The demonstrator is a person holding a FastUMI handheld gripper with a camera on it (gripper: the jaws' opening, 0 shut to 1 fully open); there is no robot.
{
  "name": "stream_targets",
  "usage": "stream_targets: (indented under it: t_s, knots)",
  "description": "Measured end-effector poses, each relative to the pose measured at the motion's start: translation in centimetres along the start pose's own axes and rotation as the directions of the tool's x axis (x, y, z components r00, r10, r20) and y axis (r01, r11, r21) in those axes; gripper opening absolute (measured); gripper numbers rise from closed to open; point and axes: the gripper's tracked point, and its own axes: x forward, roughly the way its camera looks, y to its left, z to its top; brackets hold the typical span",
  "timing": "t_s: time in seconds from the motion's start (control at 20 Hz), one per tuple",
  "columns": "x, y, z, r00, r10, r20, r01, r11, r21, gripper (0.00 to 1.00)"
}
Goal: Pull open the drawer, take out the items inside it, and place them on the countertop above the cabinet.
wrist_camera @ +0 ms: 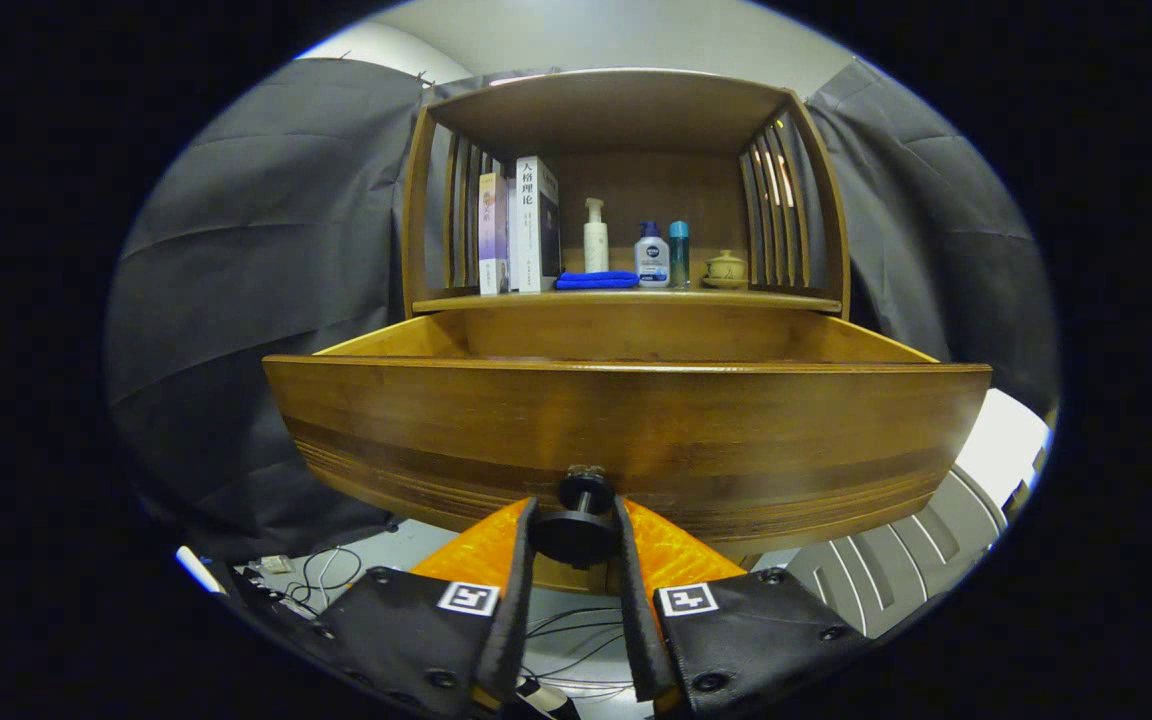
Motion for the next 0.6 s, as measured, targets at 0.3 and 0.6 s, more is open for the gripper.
stream_targets:
  t_s: [0.3,0.6]
  knots:
    - [-1.2,-1.0,4.1,0.987,-0.047,0.152,0.046,0.999,0.011,0.76]
    - [-2.4,-0.1,10.5,0.962,0.015,0.273,-0.015,1.000,-0.002,0.97]
